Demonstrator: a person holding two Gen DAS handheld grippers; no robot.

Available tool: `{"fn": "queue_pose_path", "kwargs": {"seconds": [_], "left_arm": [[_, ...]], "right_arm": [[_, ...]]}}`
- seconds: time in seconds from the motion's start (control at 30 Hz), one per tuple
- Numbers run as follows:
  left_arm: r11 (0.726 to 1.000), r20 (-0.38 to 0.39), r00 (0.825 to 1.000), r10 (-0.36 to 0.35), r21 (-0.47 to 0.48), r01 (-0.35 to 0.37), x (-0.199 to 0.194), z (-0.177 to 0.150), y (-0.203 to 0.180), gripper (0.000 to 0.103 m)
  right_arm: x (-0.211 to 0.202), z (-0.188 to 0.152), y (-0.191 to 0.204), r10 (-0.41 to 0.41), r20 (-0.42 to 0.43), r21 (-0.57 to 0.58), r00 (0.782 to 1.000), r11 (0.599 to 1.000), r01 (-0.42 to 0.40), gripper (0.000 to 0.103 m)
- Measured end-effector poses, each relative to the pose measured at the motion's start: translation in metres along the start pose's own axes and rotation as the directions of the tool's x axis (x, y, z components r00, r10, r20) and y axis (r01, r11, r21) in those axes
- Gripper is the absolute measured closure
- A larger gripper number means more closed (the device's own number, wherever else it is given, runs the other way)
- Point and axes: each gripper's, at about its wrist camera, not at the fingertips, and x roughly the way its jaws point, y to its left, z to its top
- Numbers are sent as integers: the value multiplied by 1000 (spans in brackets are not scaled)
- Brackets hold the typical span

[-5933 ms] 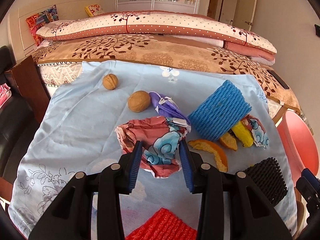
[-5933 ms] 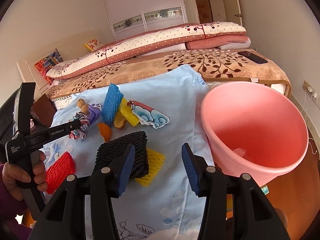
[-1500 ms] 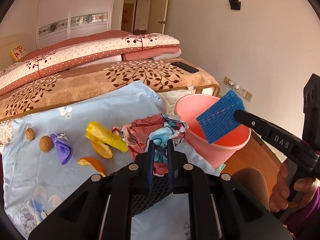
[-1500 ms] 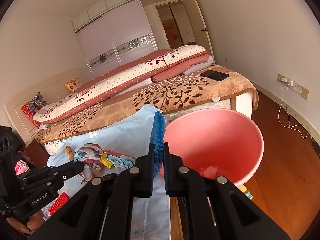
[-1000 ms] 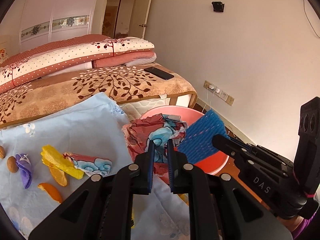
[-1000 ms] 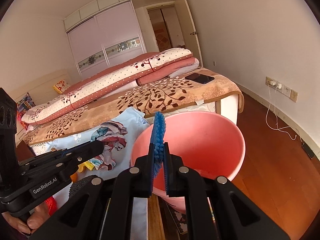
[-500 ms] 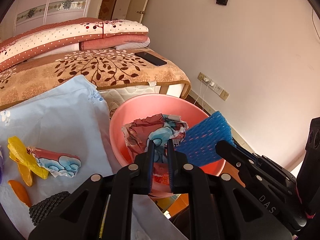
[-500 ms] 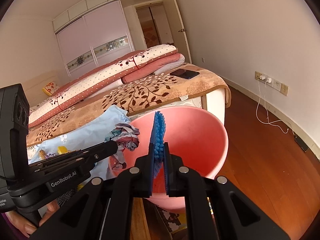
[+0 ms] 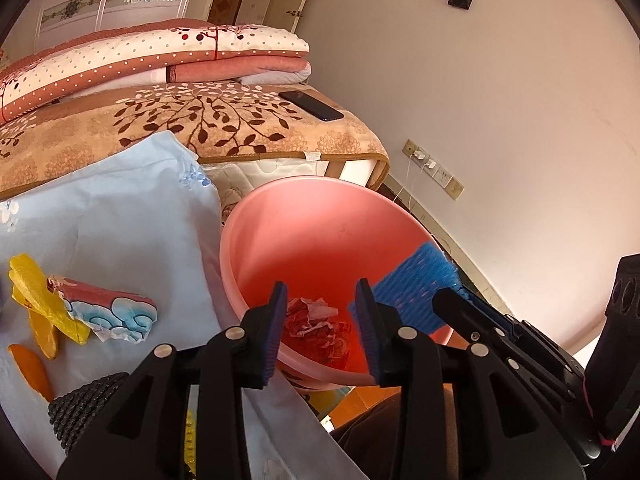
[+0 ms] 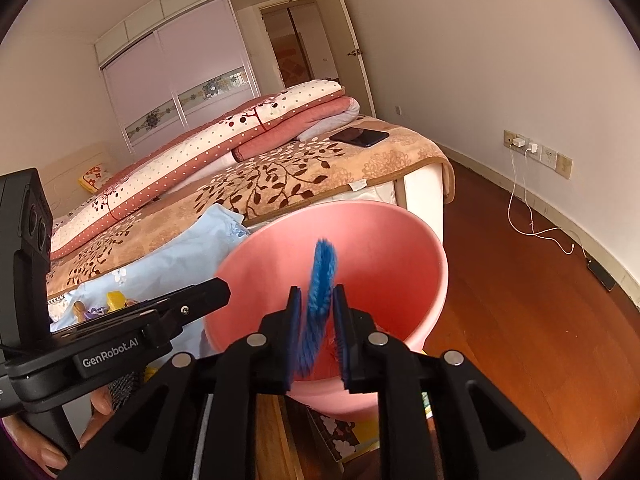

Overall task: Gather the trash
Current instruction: 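Open both tools to drop the wrapper and blue net into the bucket, then move both open tools back toward the black mesh sponge on the sheet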

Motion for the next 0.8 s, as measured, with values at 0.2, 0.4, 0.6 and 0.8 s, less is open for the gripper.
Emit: {"fn": "queue_pose_path", "kwargs": {"seconds": [0.2, 0.4, 0.6, 0.8], "left_arm": [[1000, 5, 1000, -9, -8, 9, -7, -1, 0, 67], [1000, 30, 1000, 1, -23, -1, -20, -2, 4, 67], [999, 50, 998, 30, 12, -31, -39, -6, 6, 67], [997, 71, 995, 77, 22, -78, -63, -17, 12, 67]], "right_arm": [[-6, 0, 1, -1, 13, -1, 1000, 1000, 1, 71], [-14, 1, 8, 19, 25, -14, 1000, 1000, -18, 71], [-24, -3, 22, 48, 30, -33, 998, 998, -47, 66], [-34, -13, 45, 90, 15, -75, 996, 993, -89, 66]]}}
